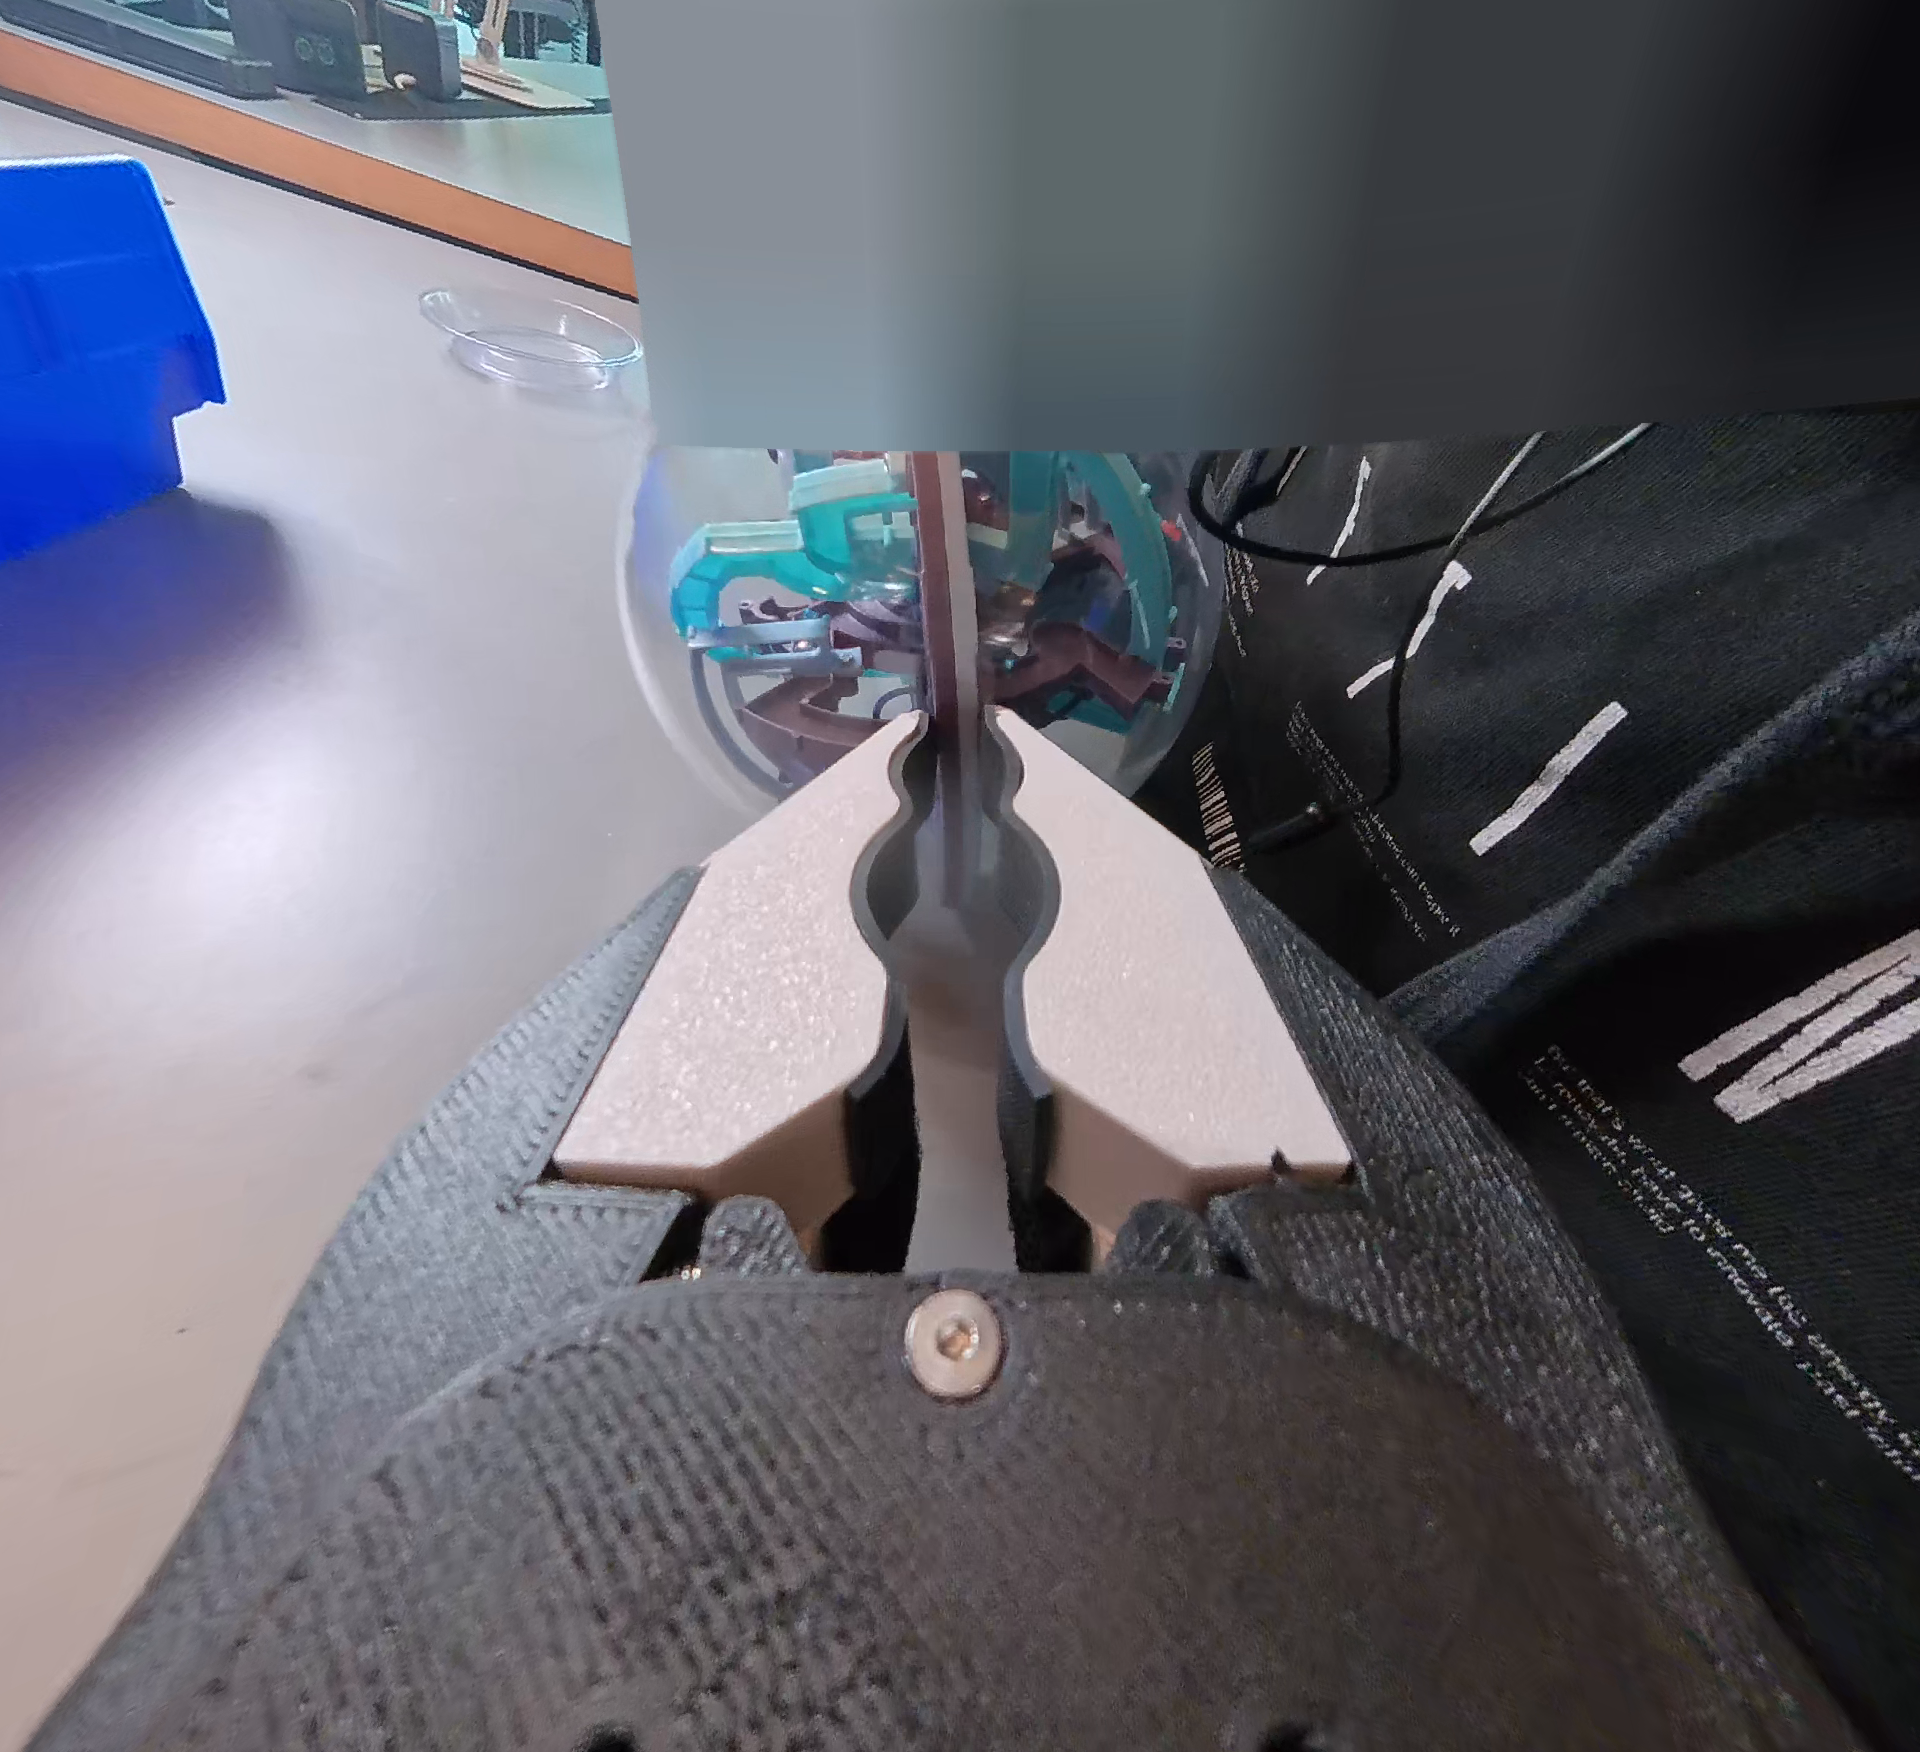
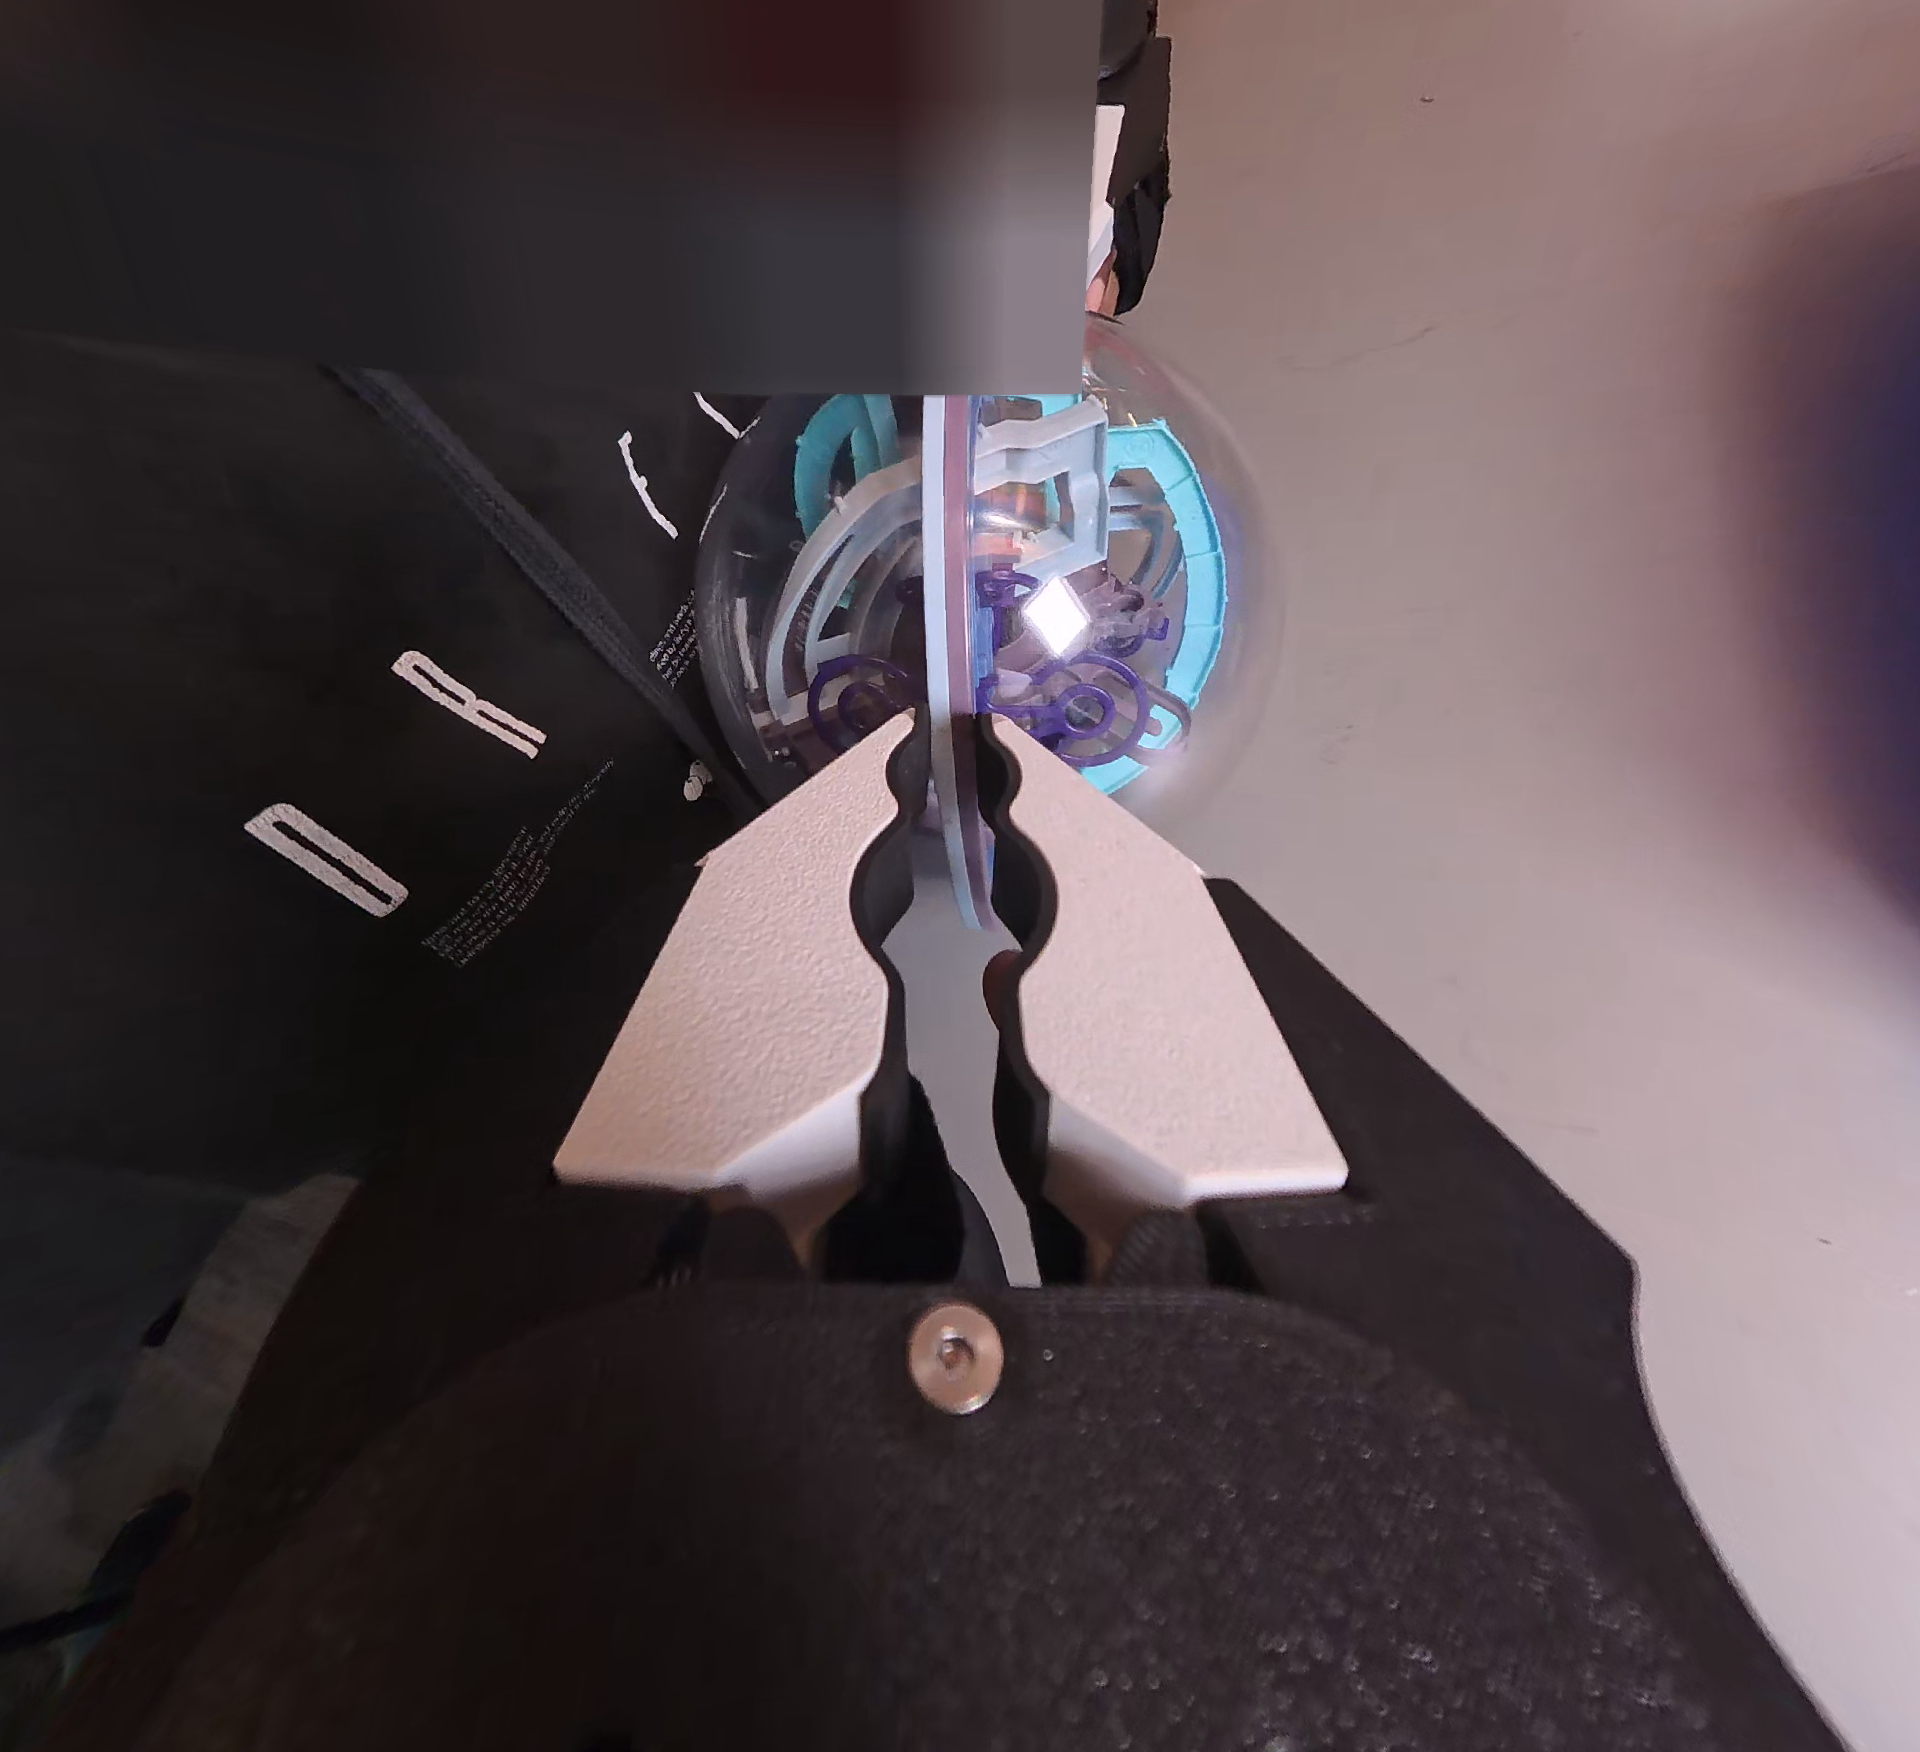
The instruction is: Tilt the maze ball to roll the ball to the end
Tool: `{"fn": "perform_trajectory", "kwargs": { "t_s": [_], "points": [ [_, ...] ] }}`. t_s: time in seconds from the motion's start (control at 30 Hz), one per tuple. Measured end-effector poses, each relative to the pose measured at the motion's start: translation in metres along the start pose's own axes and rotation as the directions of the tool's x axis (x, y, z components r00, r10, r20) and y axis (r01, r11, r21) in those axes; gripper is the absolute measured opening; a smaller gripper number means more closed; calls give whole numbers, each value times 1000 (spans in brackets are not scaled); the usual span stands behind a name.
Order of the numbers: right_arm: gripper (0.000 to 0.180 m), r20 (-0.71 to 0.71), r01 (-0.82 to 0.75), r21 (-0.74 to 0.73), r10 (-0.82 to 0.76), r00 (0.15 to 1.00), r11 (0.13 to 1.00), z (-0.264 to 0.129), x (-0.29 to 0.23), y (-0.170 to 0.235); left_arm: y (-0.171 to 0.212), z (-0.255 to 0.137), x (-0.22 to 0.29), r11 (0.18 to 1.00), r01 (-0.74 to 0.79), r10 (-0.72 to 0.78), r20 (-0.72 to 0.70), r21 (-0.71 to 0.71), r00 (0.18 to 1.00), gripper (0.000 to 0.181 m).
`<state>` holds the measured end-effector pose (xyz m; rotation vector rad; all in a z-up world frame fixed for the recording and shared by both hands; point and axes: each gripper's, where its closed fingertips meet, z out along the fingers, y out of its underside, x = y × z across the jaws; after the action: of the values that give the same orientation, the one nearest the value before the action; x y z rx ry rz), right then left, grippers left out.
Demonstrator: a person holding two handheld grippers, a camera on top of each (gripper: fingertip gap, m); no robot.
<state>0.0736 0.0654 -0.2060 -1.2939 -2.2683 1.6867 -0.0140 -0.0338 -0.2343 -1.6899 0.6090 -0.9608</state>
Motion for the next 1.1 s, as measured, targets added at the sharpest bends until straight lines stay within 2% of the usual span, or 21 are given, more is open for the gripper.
{"fn": "perform_trajectory", "kwargs": {
  "t_s": [0.33, 0.63, 0.9, 1.0, 1.1],
  "points": [
    [6, -1, 15, -20, -15, 1000, 1000, -5, 4, 3, -2, 5, 2, 1000, -19, 19, 7, 8, 1000, 6],
    [6, -70, 63, -56, -67, 995, 996, -10, 21, -4, -8, 6, -1, 993, -120, 118, 77, 18, 990, 6],
    [9, -388, 99, -66, -117, 914, 993, -15, 75, -27, -23, 6, -12, 959, -283, 273, 265, 1, 925, 6],
    [25, -540, 57, -29, -64, 839, 998, -21, 85, -36, -27, 6, -17, 957, -289, 275, 327, -8, 904, 6],
    [45, -632, -6, 43, 32, 775, 999, -27, 77, -44, -29, 7, -19, 962, -274, 258, 366, -9, 894, 6]
  ]
}}
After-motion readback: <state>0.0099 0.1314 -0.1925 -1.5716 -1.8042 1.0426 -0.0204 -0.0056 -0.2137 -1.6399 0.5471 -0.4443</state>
